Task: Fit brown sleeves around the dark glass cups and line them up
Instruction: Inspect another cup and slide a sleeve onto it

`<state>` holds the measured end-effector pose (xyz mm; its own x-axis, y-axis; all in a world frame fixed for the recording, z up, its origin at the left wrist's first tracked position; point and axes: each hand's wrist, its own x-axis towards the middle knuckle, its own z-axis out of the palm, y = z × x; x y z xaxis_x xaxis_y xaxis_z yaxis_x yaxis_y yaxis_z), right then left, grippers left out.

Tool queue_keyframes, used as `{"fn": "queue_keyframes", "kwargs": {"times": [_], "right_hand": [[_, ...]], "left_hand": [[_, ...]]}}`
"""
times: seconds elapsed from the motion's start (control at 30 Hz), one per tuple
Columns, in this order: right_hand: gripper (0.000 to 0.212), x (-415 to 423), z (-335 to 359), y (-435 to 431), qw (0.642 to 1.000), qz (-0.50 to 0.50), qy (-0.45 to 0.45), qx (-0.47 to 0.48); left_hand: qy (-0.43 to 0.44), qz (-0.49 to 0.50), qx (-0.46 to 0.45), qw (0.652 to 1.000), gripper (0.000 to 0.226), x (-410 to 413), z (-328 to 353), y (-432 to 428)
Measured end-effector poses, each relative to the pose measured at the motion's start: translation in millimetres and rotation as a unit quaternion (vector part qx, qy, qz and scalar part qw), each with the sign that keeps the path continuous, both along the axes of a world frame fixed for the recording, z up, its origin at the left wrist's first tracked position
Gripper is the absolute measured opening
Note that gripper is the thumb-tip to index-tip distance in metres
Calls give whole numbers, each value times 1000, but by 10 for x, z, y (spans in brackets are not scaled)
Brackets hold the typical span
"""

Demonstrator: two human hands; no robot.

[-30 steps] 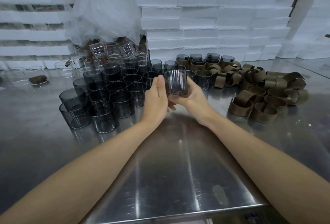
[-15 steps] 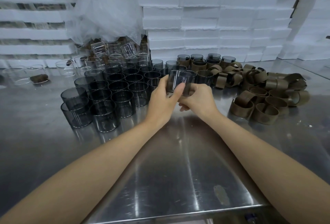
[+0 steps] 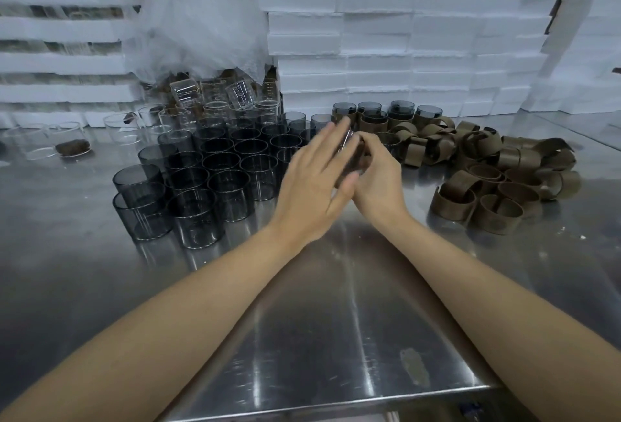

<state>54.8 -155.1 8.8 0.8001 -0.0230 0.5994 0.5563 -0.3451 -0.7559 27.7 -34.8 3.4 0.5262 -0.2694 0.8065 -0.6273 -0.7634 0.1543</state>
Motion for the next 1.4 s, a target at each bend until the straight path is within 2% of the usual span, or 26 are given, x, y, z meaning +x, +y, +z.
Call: {"fn": "queue_keyframes", "kwargs": {"times": [0.07, 0.17, 0.3, 0.4, 0.47, 0.57, 0.6, 0.67, 0.8, 0.9, 1.0, 1.07, 1.17, 1.23, 1.3, 1.4], "right_hand": [[38, 6, -1, -2, 1000, 0, 8, 12], [26, 27, 13, 7, 999, 6, 25, 36], [26, 33, -46, 7, 999, -12, -8, -28], [33, 19, -41, -18, 999, 18, -3, -39], [39, 42, -59, -62, 998, 51, 7, -38], [54, 79, -106, -101, 992, 116, 46, 2], [58, 96, -117, -104, 990, 128, 57, 14], [63, 113, -106, -101, 984, 153, 77, 38], [53, 136, -66, -144, 964, 211, 118, 108], [42, 124, -49, -154, 958, 214, 158, 103], [57, 132, -68, -144, 957, 207, 187, 86], [56, 151, -68, -146, 954, 213, 192, 88], [67, 181, -45, -168, 935, 249, 228, 107], [73, 213, -65, -173, 941, 221, 227, 120], [69, 238, -89, -175, 956, 152, 206, 141], [38, 325, -110, -255, 975, -25, 152, 159]], "left_hand": [[16, 0, 34, 999, 54, -12, -14, -36], [40, 7, 7, 999, 60, -36, -7, -92], [136, 32, -81, 987, 73, -30, -14, -74], [205, -12, -151, 967, 75, -7, -24, -27], [266, -53, -230, 935, 70, 27, 1, 5], [352, -133, -358, 854, 46, 83, 11, 59], [373, -157, -384, 830, 44, 97, 14, 70], [399, -185, -407, 801, 55, 91, 18, 67], [402, -219, -396, 796, 81, 62, 11, 59], [384, -227, -405, 798, 66, 50, 19, 76], [368, -228, -434, 790, 55, 50, 26, 80], [361, -229, -459, 779, 51, 57, 24, 82], [355, -221, -486, 767, 46, 72, 28, 89], [355, -216, -502, 759, 43, 94, 25, 82], [355, -217, -520, 746, 41, 107, 19, 71], [358, -229, -530, 733, 34, 131, -4, 76]]}}
